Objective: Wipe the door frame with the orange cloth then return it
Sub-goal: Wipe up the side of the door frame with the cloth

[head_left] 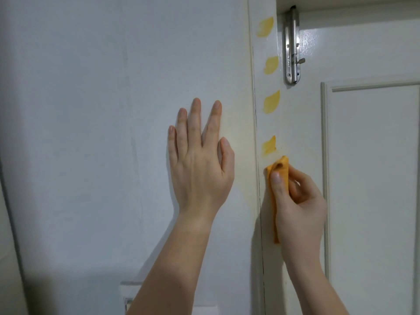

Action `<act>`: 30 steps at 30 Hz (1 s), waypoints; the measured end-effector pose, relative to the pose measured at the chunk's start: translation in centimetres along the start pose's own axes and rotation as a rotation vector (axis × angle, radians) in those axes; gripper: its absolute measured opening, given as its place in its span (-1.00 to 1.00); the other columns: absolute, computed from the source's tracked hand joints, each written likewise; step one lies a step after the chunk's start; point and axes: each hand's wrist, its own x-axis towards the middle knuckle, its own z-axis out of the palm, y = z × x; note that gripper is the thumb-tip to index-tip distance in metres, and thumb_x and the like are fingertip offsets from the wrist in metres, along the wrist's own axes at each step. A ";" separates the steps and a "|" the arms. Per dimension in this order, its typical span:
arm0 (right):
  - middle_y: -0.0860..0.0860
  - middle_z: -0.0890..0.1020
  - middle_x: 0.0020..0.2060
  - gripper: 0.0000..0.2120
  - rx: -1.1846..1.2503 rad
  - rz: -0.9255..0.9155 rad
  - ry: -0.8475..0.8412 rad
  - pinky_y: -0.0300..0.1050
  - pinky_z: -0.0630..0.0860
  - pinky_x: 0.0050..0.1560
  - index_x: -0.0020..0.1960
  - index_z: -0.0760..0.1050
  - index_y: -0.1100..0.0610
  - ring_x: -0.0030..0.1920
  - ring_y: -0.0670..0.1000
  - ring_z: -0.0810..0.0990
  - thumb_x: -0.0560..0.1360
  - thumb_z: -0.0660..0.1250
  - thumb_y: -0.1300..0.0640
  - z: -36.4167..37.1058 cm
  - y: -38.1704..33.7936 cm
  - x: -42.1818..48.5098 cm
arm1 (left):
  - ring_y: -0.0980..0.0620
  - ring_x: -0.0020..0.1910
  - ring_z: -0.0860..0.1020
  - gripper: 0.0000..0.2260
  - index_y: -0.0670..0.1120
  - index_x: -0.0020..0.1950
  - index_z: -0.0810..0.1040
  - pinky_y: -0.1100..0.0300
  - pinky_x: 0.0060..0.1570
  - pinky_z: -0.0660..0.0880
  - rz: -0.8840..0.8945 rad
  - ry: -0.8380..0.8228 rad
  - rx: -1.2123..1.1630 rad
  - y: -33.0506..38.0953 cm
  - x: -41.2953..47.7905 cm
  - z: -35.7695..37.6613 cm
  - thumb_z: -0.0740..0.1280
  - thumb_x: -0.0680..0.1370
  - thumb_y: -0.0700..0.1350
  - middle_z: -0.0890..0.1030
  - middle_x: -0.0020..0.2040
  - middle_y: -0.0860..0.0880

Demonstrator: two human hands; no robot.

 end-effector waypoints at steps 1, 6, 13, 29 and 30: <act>-0.13 0.78 0.00 -0.76 0.003 -0.018 0.008 -0.35 0.61 0.09 0.24 0.66 0.09 0.10 -0.19 0.74 0.58 0.50 0.12 0.4 -0.2 0.0 | -0.09 0.78 0.02 -0.45 0.08 0.78 0.13 -0.12 0.74 0.02 0.000 0.000 -0.001 0.0 0.1 0.0 0.08 0.76 0.04 0.11 0.79 -0.05; -0.10 0.78 0.00 -0.70 -0.038 -0.116 0.007 -0.35 0.60 0.06 0.27 0.63 0.05 0.06 -0.21 0.74 0.56 0.54 0.09 2.9 -2.4 2.5 | -0.09 0.78 0.01 -0.45 0.09 0.78 0.11 -0.12 0.74 0.01 0.000 -0.016 0.000 0.0 0.0 0.0 0.08 0.76 0.04 0.10 0.79 -0.04; -0.14 0.78 -0.03 -0.78 -0.072 -0.085 0.007 -0.34 0.61 0.05 0.25 0.65 0.06 0.05 -0.23 0.73 0.63 0.45 0.06 1.6 -1.2 1.3 | -0.08 0.78 0.00 -0.45 0.10 0.78 0.09 -0.11 0.74 0.01 0.007 -0.032 -0.004 0.0 0.0 -0.2 0.07 0.77 0.05 0.08 0.79 -0.04; -0.15 0.76 0.02 -0.72 -0.129 -0.204 -0.039 -0.36 0.60 0.09 0.27 0.62 0.05 0.08 -0.27 0.71 0.57 0.51 0.09 3.5 -3.3 3.7 | -0.06 0.78 0.00 -0.45 0.11 0.78 0.08 -0.10 0.74 0.03 0.022 -0.030 -0.004 -0.2 0.1 -0.1 0.05 0.77 0.07 0.08 0.79 -0.01; -0.15 0.76 0.01 -0.75 -0.121 -0.205 -0.043 -0.41 0.58 0.07 0.25 0.63 0.06 0.07 -0.28 0.71 0.59 0.49 0.08 3.8 -3.8 4.5 | -0.06 0.78 0.01 -0.45 0.11 0.78 0.09 -0.10 0.74 0.02 0.020 -0.029 -0.008 -0.2 0.1 -0.1 0.06 0.77 0.07 0.09 0.79 -0.01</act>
